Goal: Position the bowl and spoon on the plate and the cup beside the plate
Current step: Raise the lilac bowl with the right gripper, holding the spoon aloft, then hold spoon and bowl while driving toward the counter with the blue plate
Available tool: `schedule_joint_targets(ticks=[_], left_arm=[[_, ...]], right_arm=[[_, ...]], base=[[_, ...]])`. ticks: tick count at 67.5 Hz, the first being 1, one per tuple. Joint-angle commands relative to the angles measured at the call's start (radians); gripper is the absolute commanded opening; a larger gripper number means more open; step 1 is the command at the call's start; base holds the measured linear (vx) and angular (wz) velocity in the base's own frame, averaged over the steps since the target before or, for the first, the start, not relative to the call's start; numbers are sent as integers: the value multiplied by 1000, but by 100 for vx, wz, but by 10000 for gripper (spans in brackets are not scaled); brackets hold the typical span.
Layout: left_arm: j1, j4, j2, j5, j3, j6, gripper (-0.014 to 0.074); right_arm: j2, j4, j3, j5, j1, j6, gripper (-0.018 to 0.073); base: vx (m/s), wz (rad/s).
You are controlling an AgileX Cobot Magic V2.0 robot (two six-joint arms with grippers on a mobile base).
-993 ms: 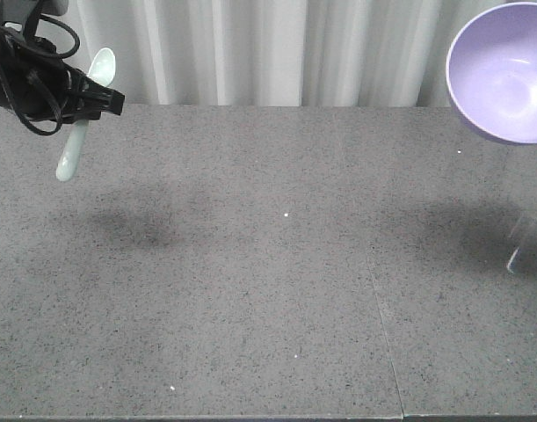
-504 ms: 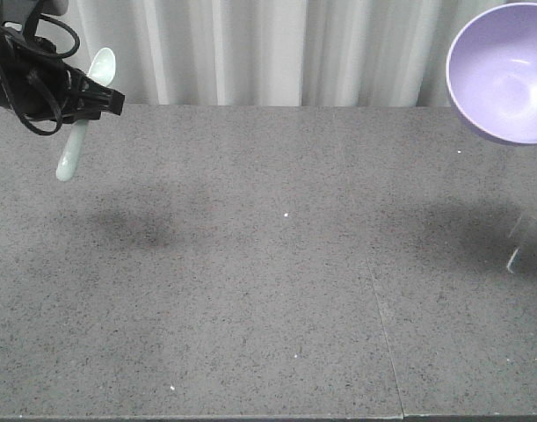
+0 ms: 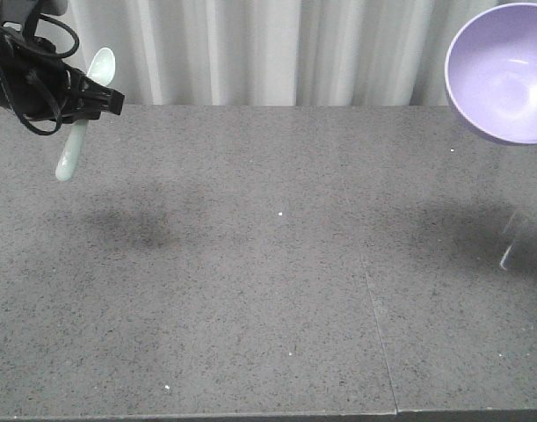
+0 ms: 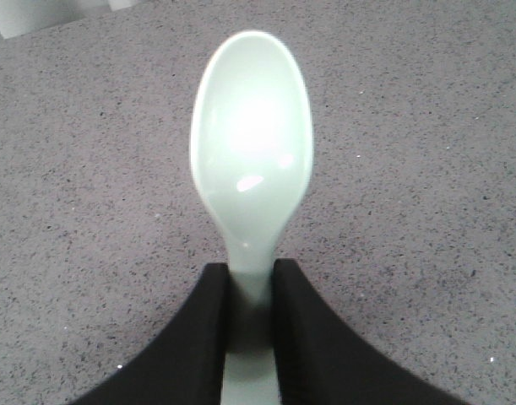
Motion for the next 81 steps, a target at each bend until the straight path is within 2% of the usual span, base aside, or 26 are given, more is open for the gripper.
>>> schedule_joint_targets(ticks=[1, 30, 81], left_arm=[[-6, -16, -40, -58, -24, 2, -6], [-6, -16, -40, -58, -24, 2, -6], [-6, -16, -40, -58, -24, 2, -6]], right_arm=[[-25, -2, -29, -69, -5, -5, -3], [-25, -2, -29, -69, -5, -4, -3], [-25, -2, -29, -66, -5, -4, -3]], base=[[-1, -9], [-1, -18], [-1, -34]])
